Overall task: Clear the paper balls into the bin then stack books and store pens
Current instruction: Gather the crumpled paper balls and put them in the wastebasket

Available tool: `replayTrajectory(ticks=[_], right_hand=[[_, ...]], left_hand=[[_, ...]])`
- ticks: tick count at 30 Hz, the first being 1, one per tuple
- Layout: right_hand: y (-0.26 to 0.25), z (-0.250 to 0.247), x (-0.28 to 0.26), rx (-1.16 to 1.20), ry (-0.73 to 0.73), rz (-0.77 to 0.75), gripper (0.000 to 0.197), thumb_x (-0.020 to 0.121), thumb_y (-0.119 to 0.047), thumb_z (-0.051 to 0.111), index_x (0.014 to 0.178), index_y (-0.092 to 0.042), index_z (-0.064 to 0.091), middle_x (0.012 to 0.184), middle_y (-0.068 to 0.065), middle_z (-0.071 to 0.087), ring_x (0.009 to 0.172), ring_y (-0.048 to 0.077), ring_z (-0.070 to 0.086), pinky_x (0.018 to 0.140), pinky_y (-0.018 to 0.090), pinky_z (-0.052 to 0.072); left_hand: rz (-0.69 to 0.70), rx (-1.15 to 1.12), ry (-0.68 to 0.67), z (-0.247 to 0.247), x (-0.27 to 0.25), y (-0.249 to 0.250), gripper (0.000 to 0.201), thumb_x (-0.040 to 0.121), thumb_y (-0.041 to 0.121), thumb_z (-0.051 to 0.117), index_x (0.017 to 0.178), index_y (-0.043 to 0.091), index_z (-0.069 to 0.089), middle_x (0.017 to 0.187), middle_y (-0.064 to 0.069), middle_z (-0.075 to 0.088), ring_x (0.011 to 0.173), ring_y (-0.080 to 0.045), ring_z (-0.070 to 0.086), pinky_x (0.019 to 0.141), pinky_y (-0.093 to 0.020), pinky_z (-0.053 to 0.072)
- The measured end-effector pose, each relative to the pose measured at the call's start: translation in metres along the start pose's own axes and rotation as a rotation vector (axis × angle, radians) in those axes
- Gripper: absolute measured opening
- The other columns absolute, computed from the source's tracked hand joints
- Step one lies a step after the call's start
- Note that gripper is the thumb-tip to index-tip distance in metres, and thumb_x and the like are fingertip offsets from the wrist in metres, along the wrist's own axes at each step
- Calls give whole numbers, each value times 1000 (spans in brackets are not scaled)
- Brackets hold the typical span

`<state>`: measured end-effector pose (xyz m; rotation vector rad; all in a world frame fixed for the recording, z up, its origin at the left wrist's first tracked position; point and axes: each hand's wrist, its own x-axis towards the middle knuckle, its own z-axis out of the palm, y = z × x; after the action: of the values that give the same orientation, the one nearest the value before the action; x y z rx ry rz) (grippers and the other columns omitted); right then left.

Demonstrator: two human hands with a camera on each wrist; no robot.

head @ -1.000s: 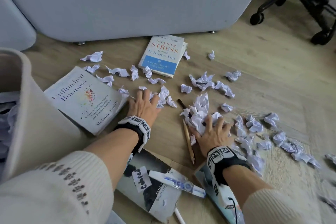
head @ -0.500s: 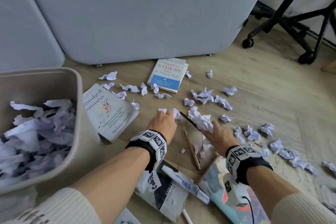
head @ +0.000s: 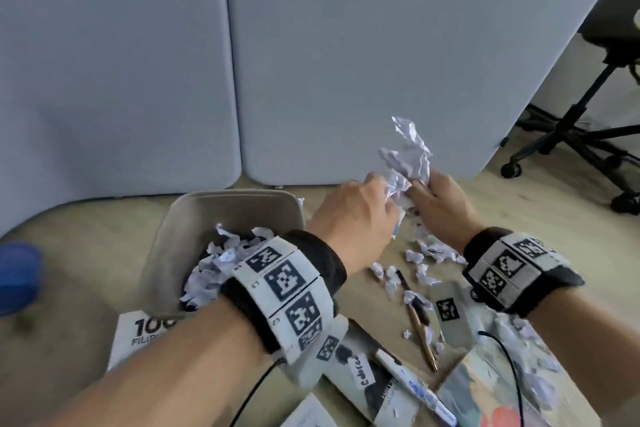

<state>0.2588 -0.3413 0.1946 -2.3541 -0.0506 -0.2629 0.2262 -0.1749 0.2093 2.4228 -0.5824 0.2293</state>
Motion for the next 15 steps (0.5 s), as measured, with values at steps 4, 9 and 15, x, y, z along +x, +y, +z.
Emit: replayTrajectory(ticks=[4,9,15], right_hand=[[-73,44,-1,-52,-144,-118,31,96,-30,47,68,-17,46,59,-9,53,51,4,47,46,15,35],[-102,116,-6,-57,-348,-62,27,87,-39,60,106,-20,55,101,7,63,96,26,60,72,28,43],[-113,125,-17,-39,-506,-149,59,86,-33,63,140,-38,42,127,-1,53,114,14,52,87,17,40]], left_hand=[[-173,91,-26,-58,-25,-55,36,97,29,40,65,20,25,70,-5,50,67,-28,43,62,-33,28],[-310,312,-217,-73,-46,-124,27,84,49,46,72,25,41,75,1,55,83,-25,58,73,-32,42],[-347,225,-513,-79,-65,-157,24,80,46,56,87,24,62,97,-3,64,88,-20,61,80,-33,53]])
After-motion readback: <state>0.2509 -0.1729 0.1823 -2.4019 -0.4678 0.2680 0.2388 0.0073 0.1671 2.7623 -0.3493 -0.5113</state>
